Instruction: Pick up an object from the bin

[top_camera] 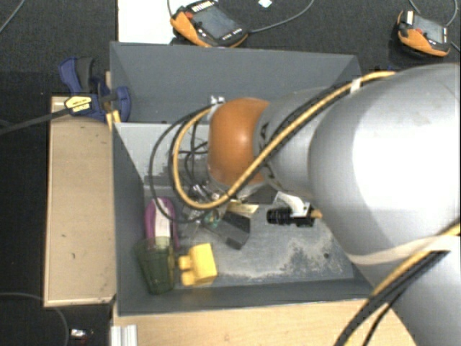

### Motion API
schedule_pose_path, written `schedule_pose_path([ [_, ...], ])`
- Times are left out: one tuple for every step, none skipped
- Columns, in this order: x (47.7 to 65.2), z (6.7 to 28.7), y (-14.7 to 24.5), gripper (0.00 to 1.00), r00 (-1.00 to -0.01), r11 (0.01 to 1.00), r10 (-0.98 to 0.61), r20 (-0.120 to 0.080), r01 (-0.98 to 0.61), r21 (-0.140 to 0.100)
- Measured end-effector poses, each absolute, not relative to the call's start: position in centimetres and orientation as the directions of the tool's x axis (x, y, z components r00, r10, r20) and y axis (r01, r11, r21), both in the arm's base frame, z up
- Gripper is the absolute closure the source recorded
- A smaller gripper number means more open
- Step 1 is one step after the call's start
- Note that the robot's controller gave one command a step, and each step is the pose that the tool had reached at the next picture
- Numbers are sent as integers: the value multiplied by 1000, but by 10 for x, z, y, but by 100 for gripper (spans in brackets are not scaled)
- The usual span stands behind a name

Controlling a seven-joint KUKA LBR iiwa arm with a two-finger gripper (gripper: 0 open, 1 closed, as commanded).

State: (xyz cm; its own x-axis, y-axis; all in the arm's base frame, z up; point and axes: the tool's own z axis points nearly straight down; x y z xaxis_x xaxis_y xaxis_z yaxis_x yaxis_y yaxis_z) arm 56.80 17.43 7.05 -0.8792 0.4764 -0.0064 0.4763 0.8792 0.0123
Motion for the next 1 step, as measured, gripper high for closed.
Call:
schedule_pose_path([
  [565,70,156,100,-905,905,425,-2,425,4],
])
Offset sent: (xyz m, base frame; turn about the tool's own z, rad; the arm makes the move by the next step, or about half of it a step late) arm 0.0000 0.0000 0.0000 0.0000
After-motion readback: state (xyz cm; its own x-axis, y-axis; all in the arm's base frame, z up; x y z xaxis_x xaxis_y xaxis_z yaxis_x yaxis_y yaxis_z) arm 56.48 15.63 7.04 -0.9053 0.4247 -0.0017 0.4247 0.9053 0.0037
